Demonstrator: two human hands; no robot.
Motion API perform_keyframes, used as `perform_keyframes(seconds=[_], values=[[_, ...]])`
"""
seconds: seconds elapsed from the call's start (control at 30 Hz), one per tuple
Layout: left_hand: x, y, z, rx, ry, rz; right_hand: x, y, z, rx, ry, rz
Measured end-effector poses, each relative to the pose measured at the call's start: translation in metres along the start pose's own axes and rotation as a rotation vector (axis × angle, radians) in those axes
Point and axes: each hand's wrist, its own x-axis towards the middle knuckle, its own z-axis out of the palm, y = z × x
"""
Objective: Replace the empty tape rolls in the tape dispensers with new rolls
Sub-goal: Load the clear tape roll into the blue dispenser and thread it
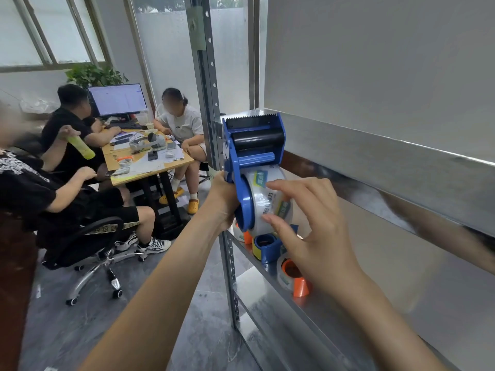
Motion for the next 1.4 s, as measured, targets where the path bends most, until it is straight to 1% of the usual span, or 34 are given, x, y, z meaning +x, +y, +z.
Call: perform_keyframes(seconds=[0.07, 0.23, 0.3, 0.37, 0.7, 0.87, 0.93, 1.03, 1.23, 1.4], values=[[0.002, -0.001, -0.002, -0.024, -0.016, -0.001, 0.002, 0.002, -0.001, -0.003, -0.029, -0.009], [0.002, -0.003, -0.004, -0.006, -0.018, 0.000, 0.006, 0.005, -0.006, -0.078, -0.214, -0.040], [0.004, -0.005, -0.004, 0.001, -0.017, 0.003, 0.006, 0.006, -0.007, -0.098, -0.243, -0.069], [0.006, -0.007, -0.004, 0.006, -0.017, 0.008, 0.007, 0.006, -0.007, -0.081, -0.223, -0.080], [0.011, -0.009, -0.001, -0.052, -0.029, -0.010, 0.002, 0.011, -0.003, 0.043, -0.013, -0.150], [0.005, -0.012, 0.003, -0.033, -0.116, 0.004, -0.004, 0.010, -0.003, 0.075, 0.083, -0.108], [0.005, -0.013, 0.004, -0.041, -0.125, -0.013, -0.004, 0.009, -0.004, 0.058, 0.076, -0.084], [0.006, -0.015, 0.004, -0.052, -0.137, -0.017, -0.002, 0.008, -0.007, 0.030, 0.019, -0.055], [0.004, -0.015, 0.006, -0.042, -0.135, -0.051, -0.006, 0.005, -0.009, 0.073, -0.003, -0.020], [0.002, -0.019, 0.007, -0.118, -0.130, -0.077, -0.004, 0.001, -0.011, 0.078, -0.061, -0.012]])
